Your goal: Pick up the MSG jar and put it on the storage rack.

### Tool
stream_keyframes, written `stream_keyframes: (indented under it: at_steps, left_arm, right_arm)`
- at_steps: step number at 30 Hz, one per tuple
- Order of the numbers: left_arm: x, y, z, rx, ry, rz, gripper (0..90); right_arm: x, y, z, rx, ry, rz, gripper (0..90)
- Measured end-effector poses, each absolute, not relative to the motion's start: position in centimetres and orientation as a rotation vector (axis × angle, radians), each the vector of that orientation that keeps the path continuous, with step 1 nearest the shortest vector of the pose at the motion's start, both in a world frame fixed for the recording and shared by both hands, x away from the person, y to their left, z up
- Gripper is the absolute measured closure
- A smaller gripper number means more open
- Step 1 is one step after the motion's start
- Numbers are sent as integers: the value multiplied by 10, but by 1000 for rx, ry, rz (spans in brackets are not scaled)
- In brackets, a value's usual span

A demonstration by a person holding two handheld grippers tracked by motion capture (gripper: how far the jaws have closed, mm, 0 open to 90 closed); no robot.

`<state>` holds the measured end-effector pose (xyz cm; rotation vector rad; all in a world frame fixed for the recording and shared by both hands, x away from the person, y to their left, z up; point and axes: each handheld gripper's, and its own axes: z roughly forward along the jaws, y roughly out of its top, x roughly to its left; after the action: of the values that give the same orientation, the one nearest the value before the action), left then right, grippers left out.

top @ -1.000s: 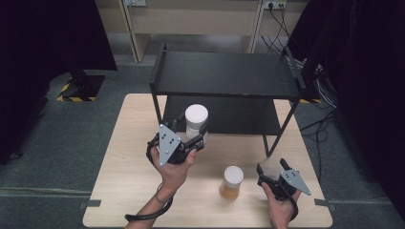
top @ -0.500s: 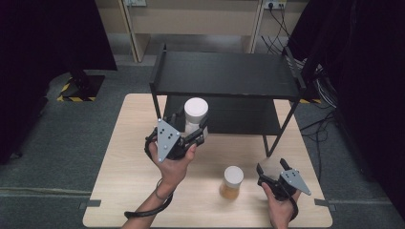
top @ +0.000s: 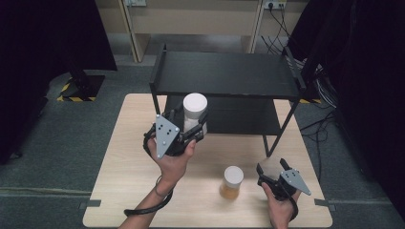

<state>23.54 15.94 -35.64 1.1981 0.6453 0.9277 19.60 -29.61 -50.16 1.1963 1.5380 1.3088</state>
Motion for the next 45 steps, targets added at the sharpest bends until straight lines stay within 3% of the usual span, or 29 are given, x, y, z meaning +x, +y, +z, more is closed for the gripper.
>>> stream_keyframes:
  at_steps: [45]
  left_arm:
    - [247,159,-303,1173,640,967,333]
  right_arm:
    - [196,-297,-502,1196,1540,1313,67]
